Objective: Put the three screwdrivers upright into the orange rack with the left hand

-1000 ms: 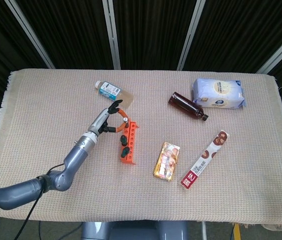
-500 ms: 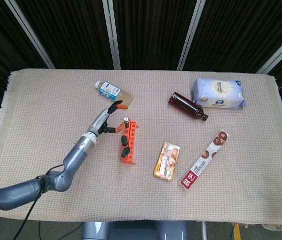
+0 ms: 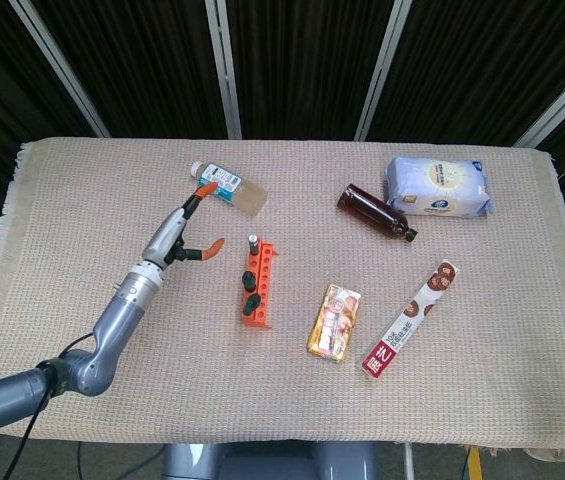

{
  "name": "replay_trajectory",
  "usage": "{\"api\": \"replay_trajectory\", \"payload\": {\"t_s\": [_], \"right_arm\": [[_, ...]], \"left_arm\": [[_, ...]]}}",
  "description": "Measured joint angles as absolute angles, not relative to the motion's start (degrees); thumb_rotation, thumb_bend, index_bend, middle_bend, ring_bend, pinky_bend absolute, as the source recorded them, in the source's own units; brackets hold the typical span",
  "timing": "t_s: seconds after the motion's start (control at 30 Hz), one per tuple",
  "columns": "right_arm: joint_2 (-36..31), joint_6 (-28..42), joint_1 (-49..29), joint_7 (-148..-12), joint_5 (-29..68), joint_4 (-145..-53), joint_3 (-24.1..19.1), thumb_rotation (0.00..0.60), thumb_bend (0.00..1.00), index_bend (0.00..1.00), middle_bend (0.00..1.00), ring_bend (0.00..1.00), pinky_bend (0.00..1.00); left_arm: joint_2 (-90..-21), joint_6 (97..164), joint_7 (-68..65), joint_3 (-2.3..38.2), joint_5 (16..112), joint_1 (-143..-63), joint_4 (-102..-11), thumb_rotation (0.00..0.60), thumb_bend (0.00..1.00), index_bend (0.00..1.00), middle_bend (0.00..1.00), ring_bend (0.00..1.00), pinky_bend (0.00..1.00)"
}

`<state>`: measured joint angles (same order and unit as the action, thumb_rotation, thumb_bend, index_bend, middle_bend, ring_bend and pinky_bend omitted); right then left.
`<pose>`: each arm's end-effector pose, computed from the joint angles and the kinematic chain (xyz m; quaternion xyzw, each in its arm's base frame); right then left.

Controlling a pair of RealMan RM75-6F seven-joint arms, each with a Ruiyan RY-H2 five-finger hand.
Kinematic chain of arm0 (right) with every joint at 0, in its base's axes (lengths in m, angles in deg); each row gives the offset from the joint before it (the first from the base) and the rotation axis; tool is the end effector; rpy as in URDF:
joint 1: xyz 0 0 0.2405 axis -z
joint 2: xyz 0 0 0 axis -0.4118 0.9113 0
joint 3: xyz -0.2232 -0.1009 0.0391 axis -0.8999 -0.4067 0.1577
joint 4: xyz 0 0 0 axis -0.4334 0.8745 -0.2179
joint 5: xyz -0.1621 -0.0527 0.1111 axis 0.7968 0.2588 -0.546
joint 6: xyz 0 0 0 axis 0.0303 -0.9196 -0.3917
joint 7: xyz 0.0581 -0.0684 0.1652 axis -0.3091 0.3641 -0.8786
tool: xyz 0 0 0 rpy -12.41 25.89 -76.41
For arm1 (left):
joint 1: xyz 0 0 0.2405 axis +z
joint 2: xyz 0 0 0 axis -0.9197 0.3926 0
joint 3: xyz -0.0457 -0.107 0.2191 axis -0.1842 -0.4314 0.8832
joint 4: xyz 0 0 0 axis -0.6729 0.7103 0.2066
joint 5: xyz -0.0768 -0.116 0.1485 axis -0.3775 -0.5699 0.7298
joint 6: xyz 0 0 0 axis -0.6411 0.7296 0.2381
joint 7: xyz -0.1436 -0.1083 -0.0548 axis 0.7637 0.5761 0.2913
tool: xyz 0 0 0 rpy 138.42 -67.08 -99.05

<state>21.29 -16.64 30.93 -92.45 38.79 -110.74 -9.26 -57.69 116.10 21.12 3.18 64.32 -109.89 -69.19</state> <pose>-0.3703 -0.1567 0.2165 0.5033 -0.4452 0.3521 0.6515 -0.0989 0.4211 0.0235 -0.5143 -0.6086 -0.5515 0.2470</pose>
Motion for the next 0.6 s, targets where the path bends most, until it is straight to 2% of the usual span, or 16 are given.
{"api": "replay_trajectory", "payload": {"t_s": [0.2,0.33,0.6], "right_arm": [[21.32,-16.55,29.87,-91.40,39.64,-111.26,-8.83,0.600,0.00,0.12,0.02,0.00,0.00],[21.16,-16.63,29.10,-90.64,40.42,-111.48,-8.56,0.600,0.00,0.12,0.02,0.00,0.00],[19.82,-16.57,26.91,-88.91,43.69,-111.00,-8.53,0.600,0.00,0.07,0.00,0.00,0.00]], "left_arm": [[-49.94,128.64,10.00,7.52,67.60,-101.78,-77.91,0.600,0.41,0.08,0.00,0.00,0.00],[-44.14,136.74,3.20,12.05,69.49,-94.58,-83.53,0.600,0.41,0.09,0.00,0.00,0.00],[-36.74,148.13,3.86,20.83,76.37,-81.71,-87.33,0.600,0.41,0.13,0.00,0.00,0.00]]}}
